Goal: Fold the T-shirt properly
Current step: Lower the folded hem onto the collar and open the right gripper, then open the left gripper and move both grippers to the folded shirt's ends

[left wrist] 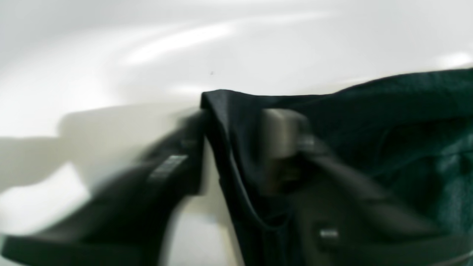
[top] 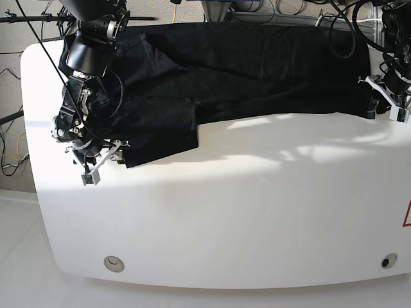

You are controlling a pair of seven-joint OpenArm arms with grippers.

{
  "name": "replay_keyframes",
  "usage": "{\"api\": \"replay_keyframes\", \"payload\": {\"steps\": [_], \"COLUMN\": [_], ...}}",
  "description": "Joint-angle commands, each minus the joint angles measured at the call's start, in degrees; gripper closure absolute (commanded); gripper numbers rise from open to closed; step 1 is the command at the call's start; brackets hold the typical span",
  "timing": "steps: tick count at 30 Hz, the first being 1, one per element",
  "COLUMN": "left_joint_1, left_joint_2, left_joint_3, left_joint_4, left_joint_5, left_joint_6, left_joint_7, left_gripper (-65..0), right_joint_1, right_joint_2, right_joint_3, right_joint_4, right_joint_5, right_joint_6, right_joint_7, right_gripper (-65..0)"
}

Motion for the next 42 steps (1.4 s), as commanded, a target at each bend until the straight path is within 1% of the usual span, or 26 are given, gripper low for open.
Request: {"api": "replay_keyframes", "payload": {"steps": [1, 5, 7, 8, 9, 10, 16, 21, 24, 26, 32, 37, 42], "left_joint_1": [-0.5, -0.7, -1.9, -2.1, -0.5, -0.4, -0.5, -0.5, -0.3, -0.3, -0.5, -0.8, -1.5], "left_joint_2": [-1.0, -1.0, -1.1, -1.1, 2.1, 2.7, 3.4, 3.5, 4.8, 5.4, 5.9, 6.1, 7.7], "left_joint_3": [-0.4, -0.4, -0.1, 0.0, 1.5, 1.6, 1.5, 0.9, -0.1, -0.9, -3.4, -5.6, -8.2], "left_joint_4": [0.8, 0.7, 0.9, 0.9, -1.0, -1.2, -1.2, 3.2, 7.7, 10.8, 18.2, 20.0, 20.0], "left_joint_5": [-0.8, -0.9, -0.3, -0.4, 0.5, 0.6, 0.4, 0.3, 0.3, 0.4, 0.2, 0.2, 0.3], "left_joint_6": [0.0, -0.1, -0.4, -0.4, -0.1, -0.1, -0.1, -0.2, -0.2, -0.2, -0.5, -0.7, -0.7], "left_joint_7": [-1.7, -1.8, -1.3, -1.0, 0.7, 1.1, 4.4, 6.2, 6.4, 7.8, 15.7, 20.9, 25.0], "left_gripper": [-14.3, -13.7, -16.3, -19.8, -16.0, -16.0, -16.0, -16.0, -16.0, -16.0, -16.0, -16.0, -16.0], "right_joint_1": [1.2, 0.8, 0.6, 0.5, -2.5, -2.5, -2.4, -1.8, -1.9, -2.3, -3.6, -5.3, -7.5], "right_joint_2": [1.0, 1.1, 1.4, 1.5, 0.1, 0.1, 0.2, 0.5, 1.0, 1.0, 0.9, 0.7, 0.7], "right_joint_3": [0.4, 0.7, 0.5, 0.6, 0.2, 0.2, 0.2, 0.3, 0.3, 0.3, 0.4, 0.4, 0.4], "right_joint_4": [1.1, 2.0, 3.7, 4.2, 0.2, 0.2, 0.6, 1.6, 5.6, 9.1, 22.0, 30.5, 35.8], "right_joint_5": [1.1, 1.9, 3.5, 4.0, 1.5, 1.5, 1.5, 1.9, 2.0, 2.0, 2.1, 2.1, 2.1], "right_joint_6": [0.3, 0.3, 0.3, 0.4, -0.5, -0.5, -0.5, -0.1, -0.1, -0.1, -0.1, -0.4, -0.4], "right_joint_7": [0.9, 0.2, -0.9, -1.3, -1.8, -1.8, -1.8, -3.8, -5.7, -6.9, -14.1, -19.3, -24.7], "right_gripper": [-42.4, -42.5, -42.9, -42.9, -42.5, -42.5, -42.5, -42.5, -42.5, -42.5, -42.5, -42.5, -42.5]}}
